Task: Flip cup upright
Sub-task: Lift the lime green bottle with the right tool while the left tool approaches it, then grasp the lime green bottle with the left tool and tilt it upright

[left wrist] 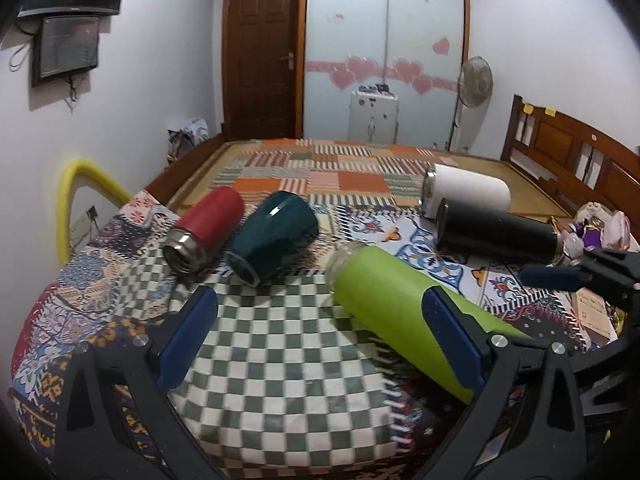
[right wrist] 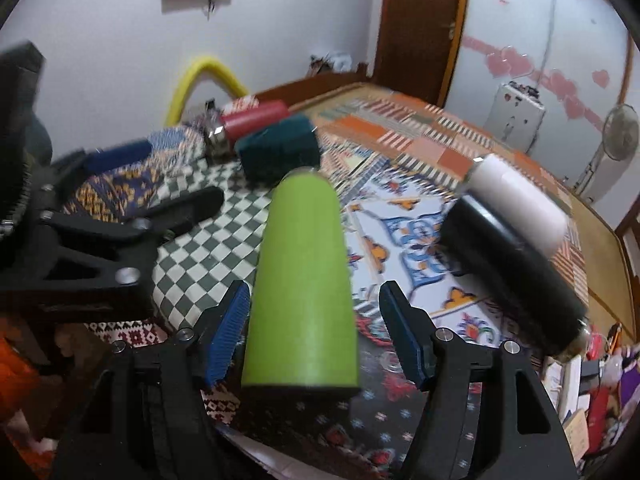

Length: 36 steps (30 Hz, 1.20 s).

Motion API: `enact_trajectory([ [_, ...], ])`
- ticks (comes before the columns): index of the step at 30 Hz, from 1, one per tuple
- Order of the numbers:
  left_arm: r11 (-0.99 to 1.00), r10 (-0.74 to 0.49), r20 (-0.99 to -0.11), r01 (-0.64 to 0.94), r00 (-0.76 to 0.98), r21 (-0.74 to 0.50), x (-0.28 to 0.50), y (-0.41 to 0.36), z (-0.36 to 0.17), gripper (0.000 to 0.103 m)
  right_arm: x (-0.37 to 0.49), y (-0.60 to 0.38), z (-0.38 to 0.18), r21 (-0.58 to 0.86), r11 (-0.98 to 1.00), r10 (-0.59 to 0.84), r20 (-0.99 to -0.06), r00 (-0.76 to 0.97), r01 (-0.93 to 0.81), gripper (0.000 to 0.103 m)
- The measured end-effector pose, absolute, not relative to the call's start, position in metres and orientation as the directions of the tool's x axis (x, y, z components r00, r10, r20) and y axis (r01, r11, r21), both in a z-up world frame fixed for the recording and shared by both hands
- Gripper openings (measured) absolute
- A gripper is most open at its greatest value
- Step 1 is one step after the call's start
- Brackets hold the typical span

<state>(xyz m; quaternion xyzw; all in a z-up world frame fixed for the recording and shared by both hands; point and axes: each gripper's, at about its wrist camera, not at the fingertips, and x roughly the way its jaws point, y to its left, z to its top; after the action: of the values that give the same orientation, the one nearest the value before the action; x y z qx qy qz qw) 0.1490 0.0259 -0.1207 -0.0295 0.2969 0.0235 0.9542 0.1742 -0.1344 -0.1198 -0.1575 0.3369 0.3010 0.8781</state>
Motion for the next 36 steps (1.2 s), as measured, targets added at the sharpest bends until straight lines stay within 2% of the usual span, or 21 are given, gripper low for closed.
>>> enact_trajectory([
  [3,0.998,-0.011,-0.616,-0.033,0.788,-0.059,0.164,0.016,-0.121,0.103,0.173,-0.153,-0.111,-0.072,0.799,0.422,-0.64,0.643,-0.596,0.065],
  [5,0.997,-0.032,-0.656,-0.021,0.754,-0.073,0.176,0.01,-0.123,0.103,0.173,-0.166,-0.106,-0.064,0.821,0.42,-0.605,0.677,-0.567,0.072],
  [8,0.997,-0.04,-0.72,-0.023,0.693,-0.077,0.194,0.002,-0.132,0.103,0.172,-0.183,-0.103,-0.074,0.849,0.398,-0.559,0.727,-0.523,0.073],
  [13,0.994,-0.045,-0.75,-0.045,0.66,-0.098,0.219,-0.012,-0.136,0.103,0.174,-0.205,-0.105,-0.061,0.876,0.385,-0.512,0.768,-0.479,0.074],
  [18,0.988,-0.103,-0.769,-0.027,0.631,-0.155,0.245,-0.029,-0.138,0.103,0.191,-0.223,-0.116,0.008,0.886,0.398,-0.524,0.753,-0.463,0.074],
  [26,0.993,-0.107,-0.816,0.027,0.568,-0.112,0.271,-0.057,-0.152,0.103,0.203,-0.24,-0.128,0.052,0.887,0.415,-0.528,0.741,-0.46,0.074],
  [29,0.995,-0.086,-0.831,0.003,0.549,-0.101,0.271,-0.051,-0.162,0.103,0.202,-0.241,-0.131,0.054,0.885,0.417,-0.532,0.737,-0.462,0.074],
  [33,0.985,-0.148,-0.839,0.003,0.523,-0.172,0.265,-0.029,-0.165,0.103,0.201,-0.247,-0.135,0.079,0.882,0.429,-0.538,0.725,-0.464,0.074],
  [36,0.985,-0.158,-0.84,0.024,0.519,-0.17,0.258,-0.019,-0.161,0.103,0.201,-0.247,-0.137,0.086,0.88,0.435,-0.542,0.719,-0.467,0.074],
])
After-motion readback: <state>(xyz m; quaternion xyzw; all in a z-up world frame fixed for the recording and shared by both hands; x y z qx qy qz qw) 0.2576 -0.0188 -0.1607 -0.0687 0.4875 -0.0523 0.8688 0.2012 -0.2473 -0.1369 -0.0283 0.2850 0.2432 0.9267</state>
